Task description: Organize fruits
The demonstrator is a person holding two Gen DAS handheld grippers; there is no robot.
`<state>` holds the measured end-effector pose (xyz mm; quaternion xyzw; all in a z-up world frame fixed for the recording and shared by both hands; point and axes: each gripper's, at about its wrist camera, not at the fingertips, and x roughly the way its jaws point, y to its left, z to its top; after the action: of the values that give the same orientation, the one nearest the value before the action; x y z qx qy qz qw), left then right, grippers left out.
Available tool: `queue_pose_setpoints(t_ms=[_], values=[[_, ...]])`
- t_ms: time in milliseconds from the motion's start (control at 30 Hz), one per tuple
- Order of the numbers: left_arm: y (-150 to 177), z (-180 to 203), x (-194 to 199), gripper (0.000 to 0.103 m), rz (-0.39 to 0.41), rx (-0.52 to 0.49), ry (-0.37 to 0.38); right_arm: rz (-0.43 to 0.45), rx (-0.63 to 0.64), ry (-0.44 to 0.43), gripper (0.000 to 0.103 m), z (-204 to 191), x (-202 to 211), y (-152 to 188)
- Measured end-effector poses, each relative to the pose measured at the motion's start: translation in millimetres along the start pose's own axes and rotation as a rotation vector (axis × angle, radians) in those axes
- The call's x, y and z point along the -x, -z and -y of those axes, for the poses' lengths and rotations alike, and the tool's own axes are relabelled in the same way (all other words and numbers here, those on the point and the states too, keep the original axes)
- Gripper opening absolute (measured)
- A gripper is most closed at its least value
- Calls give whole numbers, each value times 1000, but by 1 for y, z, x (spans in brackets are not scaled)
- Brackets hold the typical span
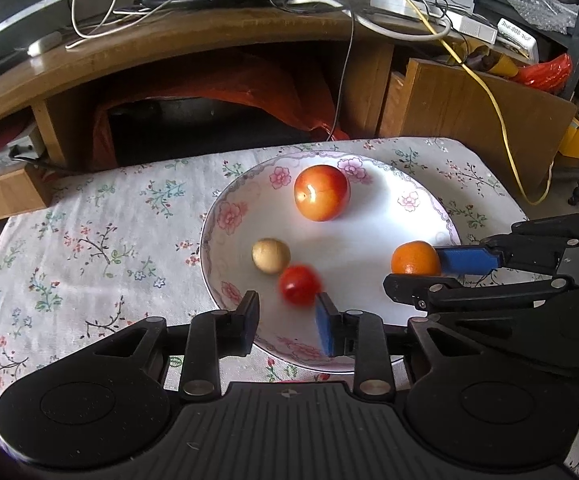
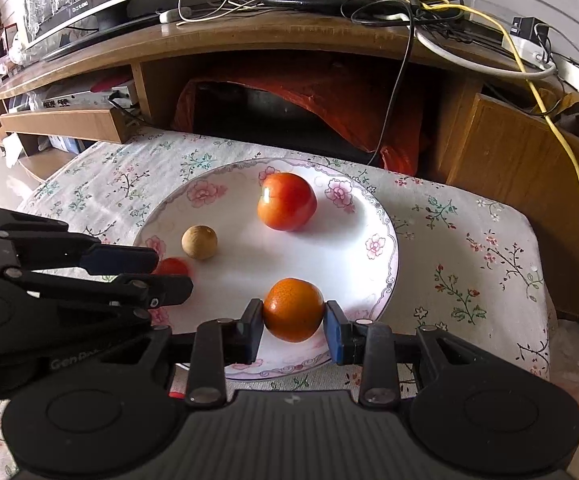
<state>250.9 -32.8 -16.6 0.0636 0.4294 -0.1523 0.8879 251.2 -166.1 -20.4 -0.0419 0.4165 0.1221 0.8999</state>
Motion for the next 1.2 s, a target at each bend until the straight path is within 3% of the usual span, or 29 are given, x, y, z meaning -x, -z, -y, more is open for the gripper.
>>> queue_pose_setpoints(t_ms=[500, 800, 1200], values=[[-9, -5, 14, 62, 44, 36, -1, 64, -32, 0, 33, 7, 13, -7], [-8, -1, 21, 63, 54, 20, -5, 99, -71, -10, 33, 14, 25, -11], [7, -3, 43, 65, 47, 25, -3, 80, -44, -27, 33, -4, 40, 3]])
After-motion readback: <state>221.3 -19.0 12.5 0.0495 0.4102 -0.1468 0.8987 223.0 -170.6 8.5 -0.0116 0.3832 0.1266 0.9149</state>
